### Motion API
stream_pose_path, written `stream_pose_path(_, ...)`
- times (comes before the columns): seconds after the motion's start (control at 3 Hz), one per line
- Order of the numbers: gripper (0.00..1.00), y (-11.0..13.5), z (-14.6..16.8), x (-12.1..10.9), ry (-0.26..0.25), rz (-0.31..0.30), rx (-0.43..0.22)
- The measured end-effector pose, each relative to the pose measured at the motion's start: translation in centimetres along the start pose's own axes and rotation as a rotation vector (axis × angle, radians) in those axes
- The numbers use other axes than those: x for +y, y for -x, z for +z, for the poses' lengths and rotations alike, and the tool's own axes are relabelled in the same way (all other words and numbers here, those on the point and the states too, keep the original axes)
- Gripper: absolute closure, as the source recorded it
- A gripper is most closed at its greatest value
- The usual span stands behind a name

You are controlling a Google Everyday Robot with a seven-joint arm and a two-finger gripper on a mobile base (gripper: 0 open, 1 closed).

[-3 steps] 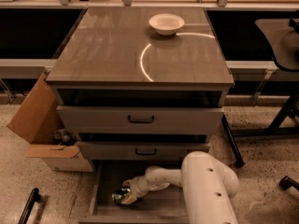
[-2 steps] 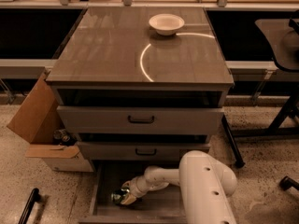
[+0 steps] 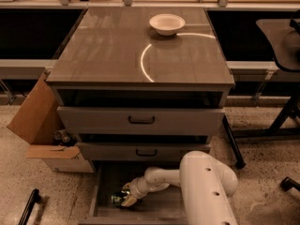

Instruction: Pick green can from bottom drawer and place on counter

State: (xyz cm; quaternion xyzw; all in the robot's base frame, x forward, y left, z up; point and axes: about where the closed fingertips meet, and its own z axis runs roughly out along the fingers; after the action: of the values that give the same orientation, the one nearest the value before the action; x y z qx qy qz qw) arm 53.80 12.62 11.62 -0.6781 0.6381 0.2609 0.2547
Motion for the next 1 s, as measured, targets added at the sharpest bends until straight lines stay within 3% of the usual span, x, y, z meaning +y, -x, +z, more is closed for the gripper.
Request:
stream_pose_path(0.33, 1.00, 1.2, -3.6, 0.9, -0.025, -0.047, -0.038)
stream_pose_path(0.67, 1.00, 8.4, -12.4, 0.9, -0.107, -0.264, -0.139)
stream_pose_path(1.0, 1.00, 12.8, -19.9, 4.8, -0.118, -0.397, -0.231)
